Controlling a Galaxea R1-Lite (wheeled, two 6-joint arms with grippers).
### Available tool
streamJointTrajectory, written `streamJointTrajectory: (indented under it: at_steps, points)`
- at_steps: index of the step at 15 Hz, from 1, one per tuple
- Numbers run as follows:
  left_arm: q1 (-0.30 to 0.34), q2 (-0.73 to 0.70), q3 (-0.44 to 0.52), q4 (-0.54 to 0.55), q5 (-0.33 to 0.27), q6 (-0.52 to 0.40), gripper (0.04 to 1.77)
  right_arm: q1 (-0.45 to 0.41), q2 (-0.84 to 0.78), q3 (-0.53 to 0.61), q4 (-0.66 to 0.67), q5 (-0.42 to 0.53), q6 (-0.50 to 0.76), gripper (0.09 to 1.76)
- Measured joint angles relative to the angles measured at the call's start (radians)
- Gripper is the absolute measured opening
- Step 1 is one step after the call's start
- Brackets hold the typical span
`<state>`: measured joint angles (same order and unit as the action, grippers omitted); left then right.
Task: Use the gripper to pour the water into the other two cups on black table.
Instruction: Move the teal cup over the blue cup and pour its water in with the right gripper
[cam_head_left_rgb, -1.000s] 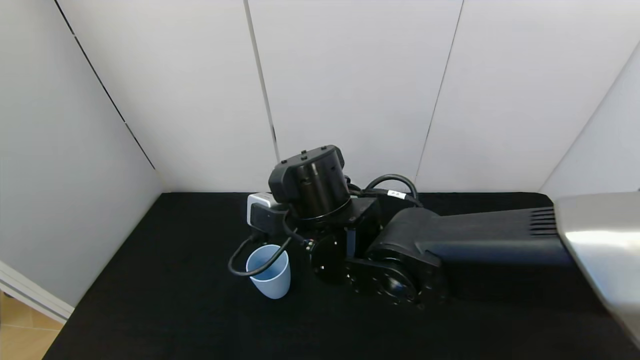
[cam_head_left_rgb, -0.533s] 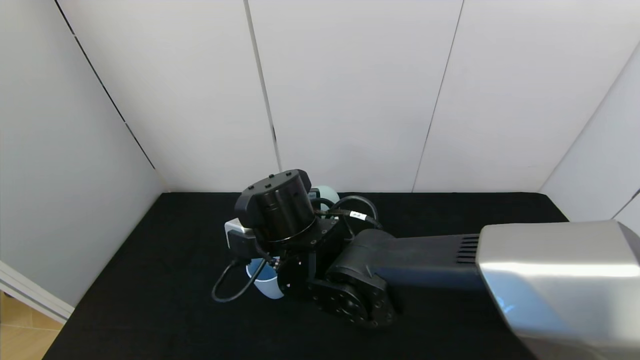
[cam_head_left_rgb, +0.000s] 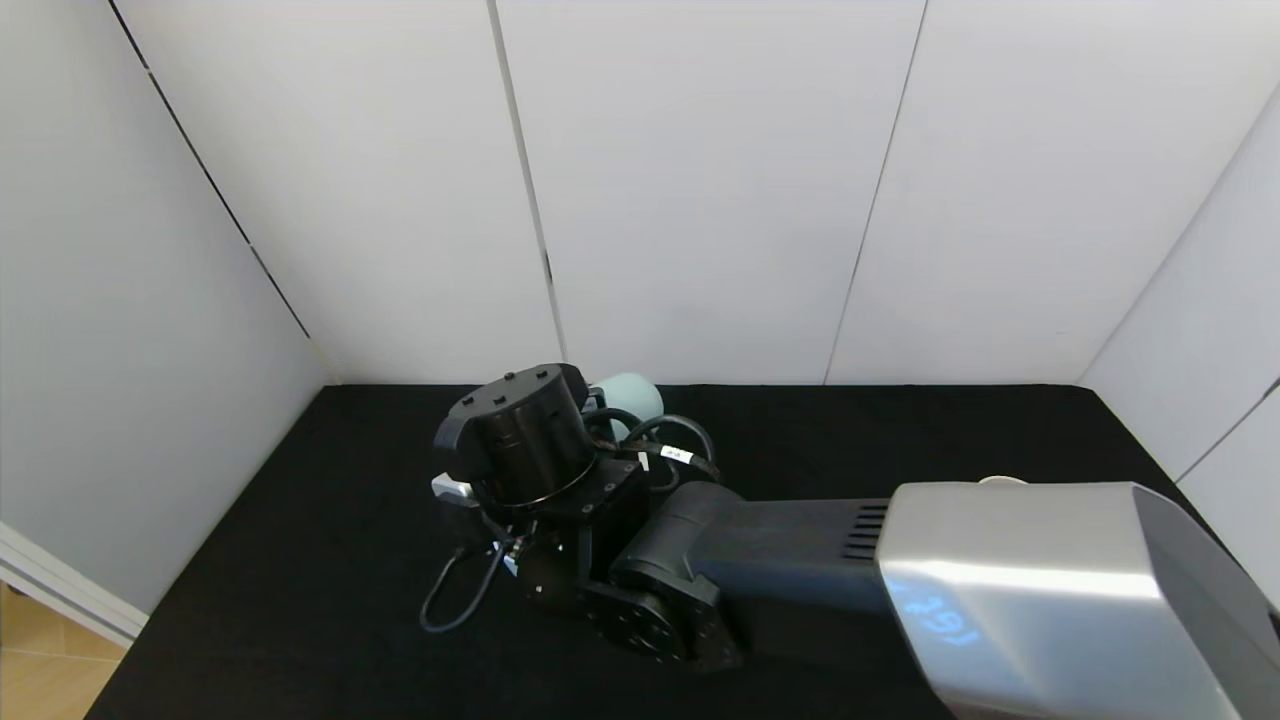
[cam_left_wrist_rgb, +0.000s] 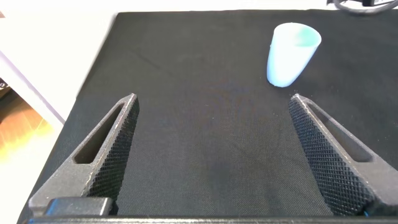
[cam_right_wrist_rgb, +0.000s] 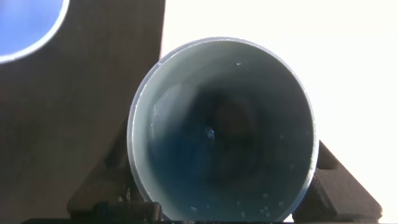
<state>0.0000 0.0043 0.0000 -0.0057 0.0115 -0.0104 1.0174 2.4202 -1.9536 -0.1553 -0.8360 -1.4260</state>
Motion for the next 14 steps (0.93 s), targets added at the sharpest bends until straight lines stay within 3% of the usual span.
streamJointTrajectory:
  at_steps: [10,14]
  points:
    - [0.000,0.000,0.000,0.000,0.000,0.000,1.72,0.003,0.052,-0.023,-0.037,-0.098,-0.241,1.23]
    - [0.000,0.000,0.000,0.000,0.000,0.000,1.72,0.003,0.079,-0.024,-0.274,-0.103,-0.428,1.23]
